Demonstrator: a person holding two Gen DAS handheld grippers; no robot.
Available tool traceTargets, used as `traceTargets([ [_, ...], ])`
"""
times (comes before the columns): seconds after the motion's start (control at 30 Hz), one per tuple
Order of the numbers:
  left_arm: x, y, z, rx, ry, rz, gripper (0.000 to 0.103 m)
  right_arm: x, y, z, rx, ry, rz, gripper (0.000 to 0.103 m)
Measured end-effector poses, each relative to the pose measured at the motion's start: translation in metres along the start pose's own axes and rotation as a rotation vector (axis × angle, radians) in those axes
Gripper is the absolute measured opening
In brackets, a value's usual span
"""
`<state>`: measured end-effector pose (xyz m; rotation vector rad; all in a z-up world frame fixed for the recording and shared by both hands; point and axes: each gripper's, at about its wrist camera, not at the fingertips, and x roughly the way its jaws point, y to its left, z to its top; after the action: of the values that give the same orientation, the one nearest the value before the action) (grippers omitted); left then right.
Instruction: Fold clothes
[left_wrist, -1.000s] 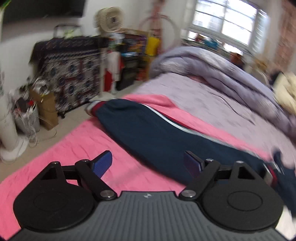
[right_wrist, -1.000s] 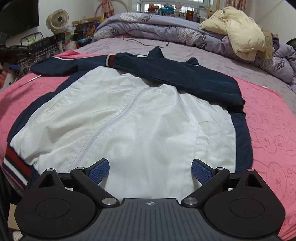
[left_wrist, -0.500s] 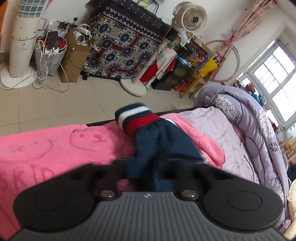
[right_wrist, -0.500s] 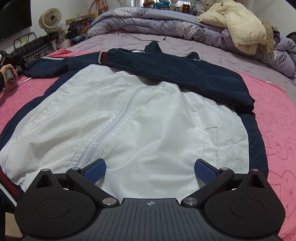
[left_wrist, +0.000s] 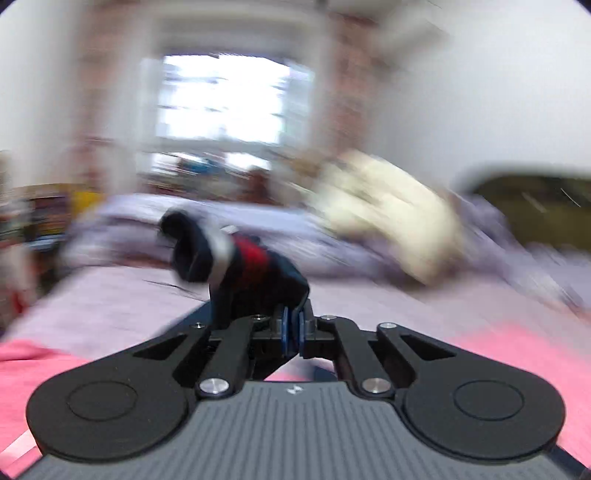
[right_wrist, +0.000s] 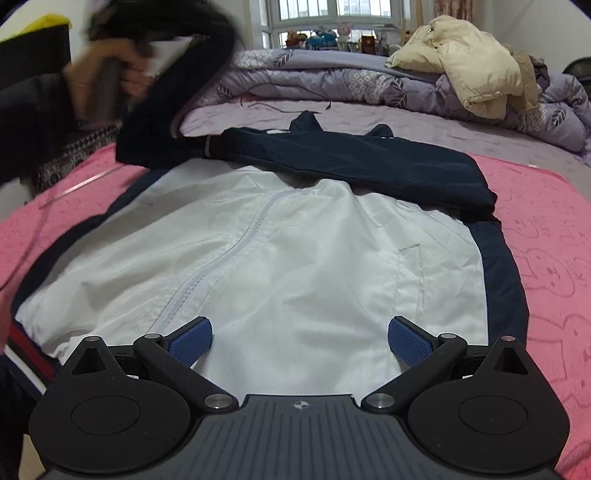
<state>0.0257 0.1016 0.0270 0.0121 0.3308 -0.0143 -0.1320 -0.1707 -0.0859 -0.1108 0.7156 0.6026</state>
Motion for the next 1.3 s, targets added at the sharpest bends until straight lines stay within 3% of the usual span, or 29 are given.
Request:
traceTargets([
  [0.13,0.092,-0.094,-0.062,0.106,0.426,-0.091,0.032,-0.021,-0.023,-0.004,0.108,-0.036,0.037,0.103],
  [0.2,0.102,-0.109,-0.079,0.085,0.485,-0.055,0.030,-0.033,-0.040,-0.004,0.179,-0.064,0.048,0.103],
  [0.23,0.097,-0.110,-0.080,0.068,0.474,-0.054,0.033,-0.039,-0.050,-0.004,0.216,-0.083,0.051,0.103],
  [0.3,0.079,-0.101,-0.071,0.045,0.441,-0.110,0.059,-0.050,-0.071,0.003,0.285,-0.145,0.062,0.103],
  [0.37,0.050,-0.088,-0.060,0.054,0.393,-0.136,0.072,-0.055,-0.093,0.017,0.338,-0.208,0.077,0.103],
  [0.4,0.033,-0.082,-0.056,0.062,0.361,-0.130,0.078,-0.051,-0.100,0.030,0.334,-0.225,0.070,0.103],
  [0.47,0.000,-0.067,-0.047,0.065,0.286,-0.093,0.078,-0.029,-0.111,0.061,0.326,-0.241,0.046,0.102],
  [0.53,-0.030,-0.044,-0.043,0.065,0.210,-0.002,0.081,0.005,-0.120,0.094,0.340,-0.249,0.067,0.101],
  [0.6,-0.040,-0.011,-0.046,0.069,0.176,0.149,0.090,0.049,-0.127,0.125,0.389,-0.225,0.104,0.098],
  [0.7,-0.034,0.046,-0.050,0.019,0.232,0.360,0.087,0.114,-0.145,0.155,0.572,-0.179,0.151,0.097],
  [0.77,-0.038,0.071,-0.055,-0.022,0.248,0.410,0.086,0.150,-0.156,0.162,0.706,-0.150,0.134,0.097],
  [0.83,-0.041,0.086,-0.058,-0.036,0.237,0.421,0.086,0.177,-0.155,0.168,0.722,-0.112,0.086,0.087],
  [0.9,-0.038,0.091,-0.062,-0.022,0.235,0.434,0.086,0.194,-0.144,0.170,0.704,-0.070,0.068,0.055],
  [1.0,-0.030,0.092,-0.070,-0.006,0.247,0.442,0.086,0.193,-0.134,0.168,0.687,-0.066,0.080,0.027],
  [1.07,-0.030,0.091,-0.072,-0.002,0.232,0.420,0.086,0.177,-0.126,0.173,0.584,-0.110,-0.020,0.011],
  [1.13,-0.031,0.089,-0.074,0.016,0.208,0.406,0.088,0.159,-0.124,0.178,0.493,-0.124,-0.097,0.011],
  [1.23,-0.021,0.088,-0.079,0.036,0.224,0.414,0.088,0.149,-0.125,0.176,0.460,-0.099,-0.128,0.017],
  [1.27,-0.017,0.088,-0.081,0.035,0.239,0.416,0.088,0.149,-0.125,0.175,0.454,-0.099,-0.146,0.023],
  [1.3,-0.013,0.089,-0.084,0.031,0.257,0.413,0.088,0.150,-0.124,0.172,0.447,-0.094,-0.162,0.045],
])
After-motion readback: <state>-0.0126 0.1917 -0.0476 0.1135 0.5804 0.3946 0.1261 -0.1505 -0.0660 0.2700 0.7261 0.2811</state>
